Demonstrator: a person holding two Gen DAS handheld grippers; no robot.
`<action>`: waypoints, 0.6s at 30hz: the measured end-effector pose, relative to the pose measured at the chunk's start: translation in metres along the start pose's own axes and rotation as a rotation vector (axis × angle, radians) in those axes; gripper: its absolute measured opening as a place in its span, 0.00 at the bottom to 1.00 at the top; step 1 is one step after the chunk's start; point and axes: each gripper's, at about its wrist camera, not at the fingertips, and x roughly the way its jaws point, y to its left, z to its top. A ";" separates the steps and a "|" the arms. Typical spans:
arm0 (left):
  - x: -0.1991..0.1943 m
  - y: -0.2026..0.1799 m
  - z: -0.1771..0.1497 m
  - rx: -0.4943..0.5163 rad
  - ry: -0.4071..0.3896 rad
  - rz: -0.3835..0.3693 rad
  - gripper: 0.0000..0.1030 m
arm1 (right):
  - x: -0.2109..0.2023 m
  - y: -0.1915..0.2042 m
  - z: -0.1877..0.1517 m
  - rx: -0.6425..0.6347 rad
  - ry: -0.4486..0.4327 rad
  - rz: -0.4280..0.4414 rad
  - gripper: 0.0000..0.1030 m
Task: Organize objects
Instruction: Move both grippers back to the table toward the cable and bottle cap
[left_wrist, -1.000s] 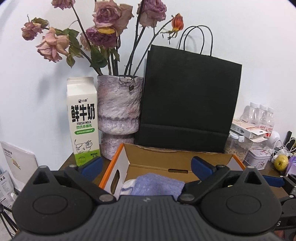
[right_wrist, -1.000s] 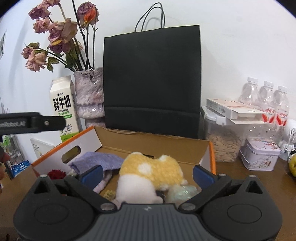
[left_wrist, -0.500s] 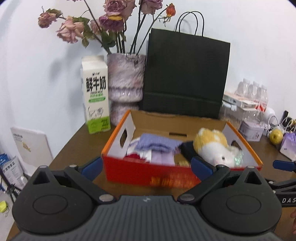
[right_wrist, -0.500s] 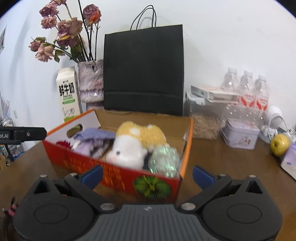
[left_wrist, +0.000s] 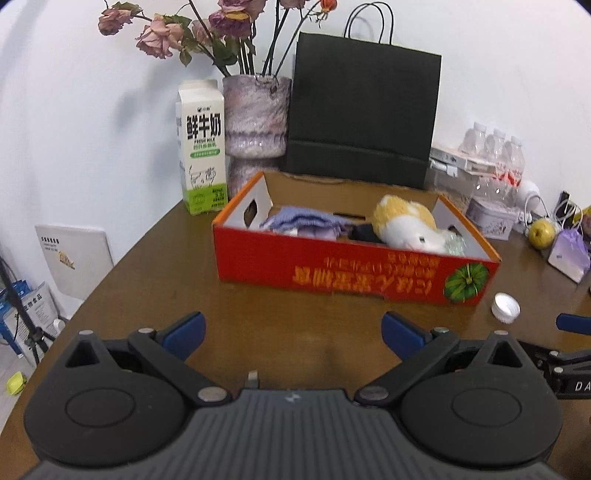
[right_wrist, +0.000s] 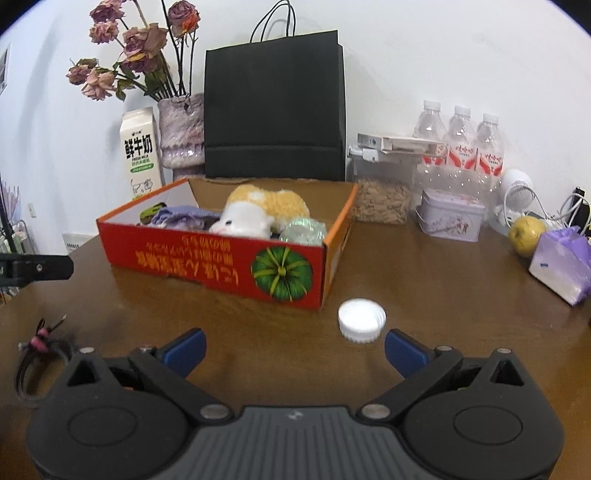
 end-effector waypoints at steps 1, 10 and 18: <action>-0.002 0.000 -0.003 0.001 0.006 0.007 1.00 | -0.002 0.000 -0.003 -0.001 0.004 0.002 1.00; -0.018 0.000 -0.029 -0.007 0.060 0.065 1.00 | -0.014 0.001 -0.020 -0.024 0.033 0.031 1.00; -0.025 -0.009 -0.048 0.001 0.111 0.069 1.00 | -0.019 0.005 -0.034 -0.056 0.066 0.065 1.00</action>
